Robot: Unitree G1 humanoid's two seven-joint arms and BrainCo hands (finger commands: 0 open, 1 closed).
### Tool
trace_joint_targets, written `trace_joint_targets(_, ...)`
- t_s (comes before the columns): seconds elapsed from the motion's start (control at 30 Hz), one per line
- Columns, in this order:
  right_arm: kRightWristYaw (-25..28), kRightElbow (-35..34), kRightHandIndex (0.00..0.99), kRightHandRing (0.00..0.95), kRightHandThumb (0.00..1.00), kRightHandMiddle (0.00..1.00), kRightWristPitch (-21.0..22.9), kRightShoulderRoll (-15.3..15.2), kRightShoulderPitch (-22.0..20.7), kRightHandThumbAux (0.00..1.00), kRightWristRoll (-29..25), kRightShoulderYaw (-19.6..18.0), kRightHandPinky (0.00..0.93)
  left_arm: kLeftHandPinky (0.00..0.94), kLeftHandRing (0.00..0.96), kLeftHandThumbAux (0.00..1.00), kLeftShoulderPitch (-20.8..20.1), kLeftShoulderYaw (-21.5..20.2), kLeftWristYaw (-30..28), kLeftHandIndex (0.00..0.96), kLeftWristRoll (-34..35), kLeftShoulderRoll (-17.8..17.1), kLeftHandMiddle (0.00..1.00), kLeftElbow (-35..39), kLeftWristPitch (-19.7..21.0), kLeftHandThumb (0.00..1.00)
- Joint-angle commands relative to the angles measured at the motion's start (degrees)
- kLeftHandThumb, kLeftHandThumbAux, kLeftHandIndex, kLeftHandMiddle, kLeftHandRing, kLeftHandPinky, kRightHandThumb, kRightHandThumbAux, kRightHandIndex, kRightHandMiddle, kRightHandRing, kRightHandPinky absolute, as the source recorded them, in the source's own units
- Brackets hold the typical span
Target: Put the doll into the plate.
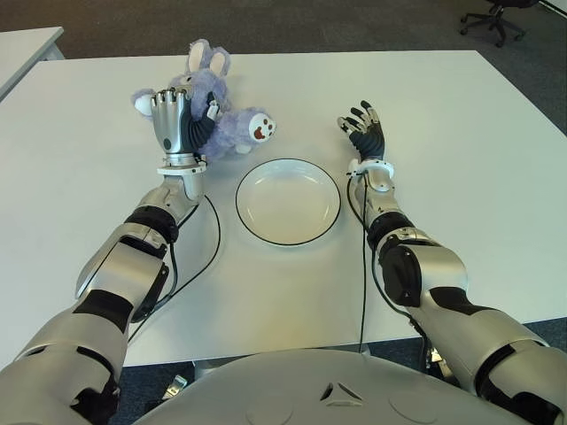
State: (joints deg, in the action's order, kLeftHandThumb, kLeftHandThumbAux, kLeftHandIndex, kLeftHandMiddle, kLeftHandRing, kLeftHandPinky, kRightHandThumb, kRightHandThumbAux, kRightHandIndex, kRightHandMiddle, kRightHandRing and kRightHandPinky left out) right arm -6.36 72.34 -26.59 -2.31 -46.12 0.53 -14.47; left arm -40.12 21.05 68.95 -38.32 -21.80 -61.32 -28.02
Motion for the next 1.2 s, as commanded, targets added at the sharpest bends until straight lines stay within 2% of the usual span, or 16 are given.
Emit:
trace_joint_targets(0.03,-0.2,4.9,0.074,0.188,0.380,0.163,3.5,1.4,8.4,0.793,0.2,-0.2,0.232,0.888,0.884,0.667,0.2,-0.8,0.4,0.774,-0.6,-1.1,0.874,1.8,0.1,0.536)
trace_joint_targets(0.7,-0.2,4.9,0.074,0.184,0.377,0.163,3.7,1.3,8.3,0.783,0.3,-0.1,0.223,0.900,0.893,0.657,-0.7,-3.7,-1.6,0.782,0.1,-1.8,0.878,7.4,0.3,0.584)
trace_joint_targets(1.2,-0.4,4.9,0.072,0.184,0.376,0.162,3.7,1.3,8.4,0.779,0.4,0.1,0.228,0.895,0.889,0.658,-0.4,-4.6,-3.3,0.777,-0.8,-2.6,0.877,10.0,0.0,0.545)
